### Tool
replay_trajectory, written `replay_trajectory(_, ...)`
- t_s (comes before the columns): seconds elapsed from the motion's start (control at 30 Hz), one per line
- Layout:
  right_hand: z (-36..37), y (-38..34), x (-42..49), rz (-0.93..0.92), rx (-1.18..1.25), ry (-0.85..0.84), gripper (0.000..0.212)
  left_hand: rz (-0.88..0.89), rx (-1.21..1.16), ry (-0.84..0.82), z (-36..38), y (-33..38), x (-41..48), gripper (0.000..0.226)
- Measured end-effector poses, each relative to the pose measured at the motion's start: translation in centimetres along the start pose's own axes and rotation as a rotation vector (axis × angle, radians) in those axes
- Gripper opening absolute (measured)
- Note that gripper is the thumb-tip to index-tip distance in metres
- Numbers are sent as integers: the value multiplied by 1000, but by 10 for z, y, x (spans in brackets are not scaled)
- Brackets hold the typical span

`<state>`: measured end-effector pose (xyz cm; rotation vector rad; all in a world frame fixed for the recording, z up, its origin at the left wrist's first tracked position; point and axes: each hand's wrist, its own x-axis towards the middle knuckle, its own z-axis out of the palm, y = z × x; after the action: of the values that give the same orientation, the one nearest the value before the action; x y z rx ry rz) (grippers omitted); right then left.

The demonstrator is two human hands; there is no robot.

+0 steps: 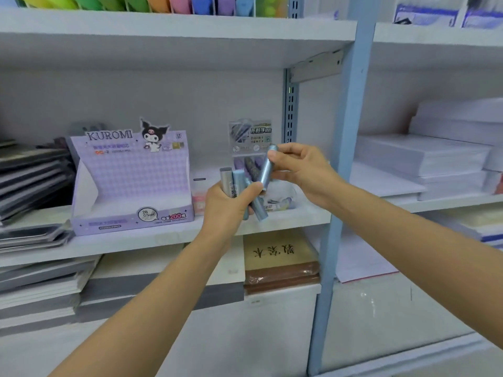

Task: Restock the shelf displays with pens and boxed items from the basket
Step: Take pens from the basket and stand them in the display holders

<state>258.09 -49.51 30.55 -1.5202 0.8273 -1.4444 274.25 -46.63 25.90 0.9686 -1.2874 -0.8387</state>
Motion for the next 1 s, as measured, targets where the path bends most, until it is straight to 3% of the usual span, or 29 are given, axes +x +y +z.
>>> replay_trajectory(0.13,-17,3,29,-19,3,106,17,-31,-19,0,3,-1,19,18)
replay_trajectory(0.4,-31,38,71,-73,-482,272,24,-66,-9,-22,-4,-10,41,19)
replay_trajectory(0.7,-35,63,78,-130,-836,166,26,-29,-57,-46,-10,-16,49,21)
replay_trajectory(1.0,-37,67,74,-147,-841,111,16,-44,-68,-38,-8,-18,50,21)
